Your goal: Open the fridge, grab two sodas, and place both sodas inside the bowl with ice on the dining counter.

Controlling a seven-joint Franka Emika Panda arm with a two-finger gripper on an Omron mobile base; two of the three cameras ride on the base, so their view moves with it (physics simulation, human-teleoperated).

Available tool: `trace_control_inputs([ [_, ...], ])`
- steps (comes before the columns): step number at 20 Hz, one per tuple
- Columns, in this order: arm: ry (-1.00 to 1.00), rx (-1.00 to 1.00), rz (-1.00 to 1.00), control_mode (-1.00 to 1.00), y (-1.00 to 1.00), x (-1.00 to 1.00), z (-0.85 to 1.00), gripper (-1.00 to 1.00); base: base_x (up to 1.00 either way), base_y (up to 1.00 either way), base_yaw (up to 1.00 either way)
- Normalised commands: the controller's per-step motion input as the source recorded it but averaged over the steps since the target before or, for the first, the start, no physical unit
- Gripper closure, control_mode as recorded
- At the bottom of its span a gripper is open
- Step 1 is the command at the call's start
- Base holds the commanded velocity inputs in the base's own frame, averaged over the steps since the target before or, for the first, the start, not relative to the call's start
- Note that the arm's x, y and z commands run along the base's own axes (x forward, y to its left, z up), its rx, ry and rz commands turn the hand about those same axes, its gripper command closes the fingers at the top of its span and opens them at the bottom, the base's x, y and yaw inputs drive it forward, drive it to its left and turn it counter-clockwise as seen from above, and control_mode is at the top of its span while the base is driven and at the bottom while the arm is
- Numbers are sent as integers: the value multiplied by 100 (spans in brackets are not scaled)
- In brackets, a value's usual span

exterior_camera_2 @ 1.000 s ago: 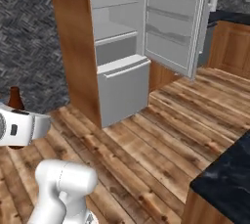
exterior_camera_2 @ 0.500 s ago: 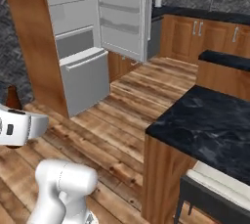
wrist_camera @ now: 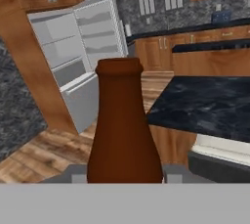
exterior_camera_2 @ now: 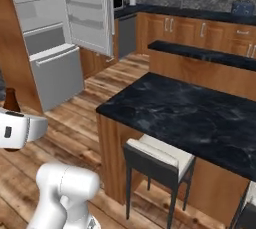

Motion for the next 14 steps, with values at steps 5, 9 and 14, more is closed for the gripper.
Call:
trace_control_inputs([
  [5, 0, 0, 0, 100, 0, 0, 0, 100, -55, -100, -9],
  [9, 0, 0, 0, 100, 0, 0, 0, 100, -43, -94, -16],
  [14, 0, 0, 0, 100, 0, 0, 0, 100, -23, -96, -18],
])
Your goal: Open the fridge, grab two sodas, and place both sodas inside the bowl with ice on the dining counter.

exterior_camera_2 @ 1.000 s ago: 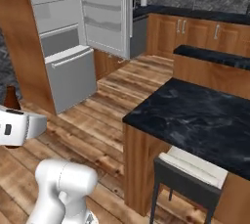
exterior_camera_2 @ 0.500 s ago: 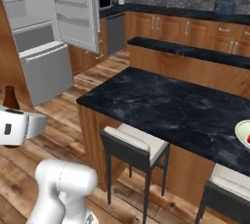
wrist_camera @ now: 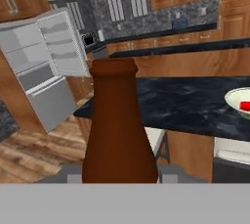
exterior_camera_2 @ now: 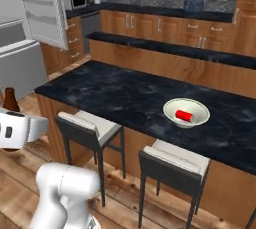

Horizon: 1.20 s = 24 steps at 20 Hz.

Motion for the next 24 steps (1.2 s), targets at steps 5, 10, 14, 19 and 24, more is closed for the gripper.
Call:
trace_control_inputs([
  [5, 0, 0, 0, 100, 0, 0, 0, 100, 0, -68, -28],
  [10, 0, 0, 0, 100, 0, 0, 0, 100, 20, -25, -40],
  [14, 0, 0, 0, 100, 0, 0, 0, 100, 48, -5, -32],
  [19, 0, 0, 0, 100, 0, 0, 0, 100, 75, -12, -19],
  [24, 0, 0, 0, 100, 0, 0, 0, 100, 88, -15, -10],
])
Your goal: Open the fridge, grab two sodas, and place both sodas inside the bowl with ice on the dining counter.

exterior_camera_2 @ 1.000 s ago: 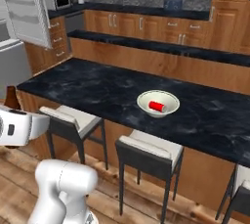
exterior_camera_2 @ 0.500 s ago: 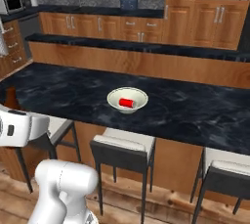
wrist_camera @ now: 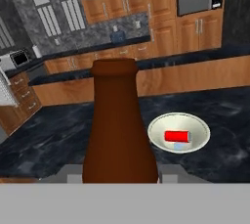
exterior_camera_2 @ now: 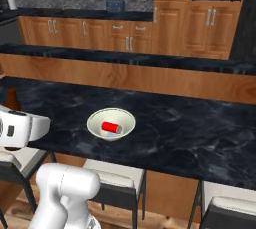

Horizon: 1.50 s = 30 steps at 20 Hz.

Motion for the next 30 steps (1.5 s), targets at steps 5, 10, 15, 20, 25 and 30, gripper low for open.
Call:
trace_control_inputs([
  [5, 0, 0, 0, 100, 0, 0, 0, 100, 80, -24, 0],
  [10, 12, 7, 14, -100, -43, 69, -9, 100, 0, 0, 0],
  [15, 22, 0, 36, -100, -26, 72, -29, 100, 0, 0, 0],
  [20, 28, -2, 44, -100, -2, 77, -39, 100, 0, 0, 0],
  [25, 20, 0, 33, -100, 5, 46, -44, 100, 0, 0, 0],
  [30, 3, -7, 4, -100, 3, 3, -41, 100, 0, 0, 0],
])
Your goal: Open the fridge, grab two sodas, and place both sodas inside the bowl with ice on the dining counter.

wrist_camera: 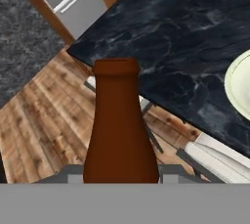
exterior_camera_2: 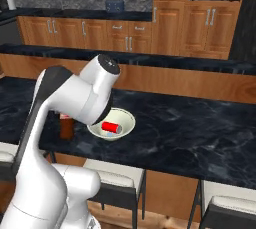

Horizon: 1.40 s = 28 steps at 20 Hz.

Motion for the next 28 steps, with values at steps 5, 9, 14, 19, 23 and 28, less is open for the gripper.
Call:
trace_control_inputs([
  [5, 0, -17, -4, -100, 0, 6, -26, 100, 0, 0, 0],
  [9, 5, -10, -10, -100, 0, 38, -7, 100, 0, 0, 0],
  [14, 10, 0, -5, -100, -3, 45, 0, 100, 0, 0, 0],
  [19, 11, 0, -1, -100, -19, 37, -15, 100, 0, 0, 0],
  [23, 12, 0, 0, -100, -21, 28, -29, 100, 0, 0, 0],
  [28, 9, 0, 0, -100, -8, 34, -25, 100, 0, 0, 0],
])
